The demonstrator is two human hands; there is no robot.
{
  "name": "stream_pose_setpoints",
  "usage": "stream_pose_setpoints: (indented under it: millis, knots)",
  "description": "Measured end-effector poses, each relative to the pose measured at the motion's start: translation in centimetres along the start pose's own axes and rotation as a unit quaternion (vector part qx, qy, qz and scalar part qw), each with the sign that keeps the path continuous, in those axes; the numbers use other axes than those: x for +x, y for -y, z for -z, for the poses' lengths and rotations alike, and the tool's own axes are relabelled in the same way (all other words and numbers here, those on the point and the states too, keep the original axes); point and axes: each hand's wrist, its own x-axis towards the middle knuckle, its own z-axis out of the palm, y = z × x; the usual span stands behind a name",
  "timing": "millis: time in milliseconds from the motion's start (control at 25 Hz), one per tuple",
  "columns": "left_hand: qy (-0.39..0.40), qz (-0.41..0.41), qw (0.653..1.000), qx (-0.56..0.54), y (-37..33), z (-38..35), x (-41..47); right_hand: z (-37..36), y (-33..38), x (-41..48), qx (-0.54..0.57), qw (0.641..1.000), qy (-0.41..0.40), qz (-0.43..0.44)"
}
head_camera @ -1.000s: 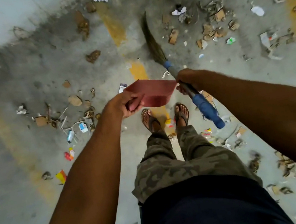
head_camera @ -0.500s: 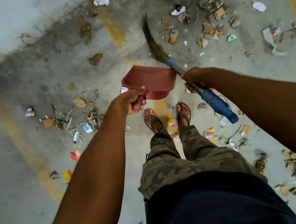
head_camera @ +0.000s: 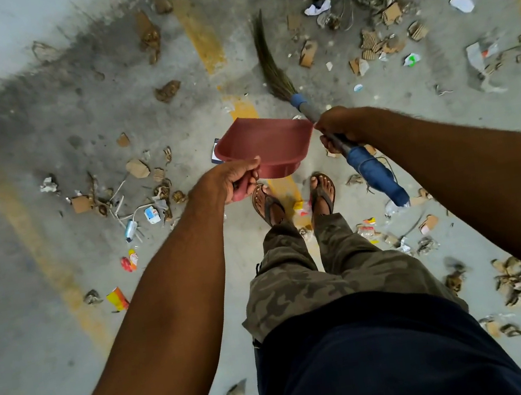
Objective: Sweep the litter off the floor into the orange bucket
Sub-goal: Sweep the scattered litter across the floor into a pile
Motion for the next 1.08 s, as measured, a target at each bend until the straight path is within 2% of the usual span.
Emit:
stream_pose_setpoints:
  millis: [160,400,680,840,1080]
  knots:
    - [0.057,-0.006,0.998,0.006,0.3,0.6,-0.6,-0.7,-0.1,-0.2,0.009,1.0,-0.003,-0.004]
    - [-0.038,-0.023,0.998,-0.044,1.0,0.9,0.1,-1.6,-0.3,-0.7,0.016,1.0,-0.003,-0.017]
    - [-0.123,-0.127,0.98,-0.095,2.2,1.7,-3.1,-2.0,-0.7,-4.9,0.038,0.997,-0.025,0.064]
    - [-0.121,-0.157,0.972,-0.129,3.4,2.6,-6.0,-3.0,-1.0,-7.7,0.066,0.988,-0.02,0.136]
    - [-0.103,-0.162,0.946,-0.261,8.7,5.6,-9.8,-6.7,-0.5,-11.8,0.013,0.978,0.01,0.208]
